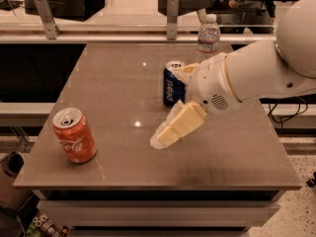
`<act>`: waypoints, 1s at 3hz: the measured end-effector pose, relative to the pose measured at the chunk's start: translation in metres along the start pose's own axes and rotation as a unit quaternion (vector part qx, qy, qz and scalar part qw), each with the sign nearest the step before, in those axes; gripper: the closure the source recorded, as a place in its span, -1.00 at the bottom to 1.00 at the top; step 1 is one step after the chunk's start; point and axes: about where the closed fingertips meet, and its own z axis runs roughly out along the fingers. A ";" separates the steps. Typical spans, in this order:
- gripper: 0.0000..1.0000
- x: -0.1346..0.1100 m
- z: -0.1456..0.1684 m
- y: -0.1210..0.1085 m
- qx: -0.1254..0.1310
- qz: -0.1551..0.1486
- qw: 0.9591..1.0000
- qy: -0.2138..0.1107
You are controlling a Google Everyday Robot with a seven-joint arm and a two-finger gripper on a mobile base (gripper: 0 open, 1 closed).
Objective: Move water bottle near coke can
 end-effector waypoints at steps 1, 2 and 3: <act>-1.00 -0.003 0.001 0.001 0.003 -0.004 1.000 -0.004; -1.00 -0.003 0.001 0.001 0.003 -0.005 1.000 -0.004; -1.00 -0.004 0.028 0.007 -0.006 0.001 0.999 -0.035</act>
Offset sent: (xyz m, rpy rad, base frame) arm 0.0116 0.0480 -0.0420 0.1462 -0.0030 0.0279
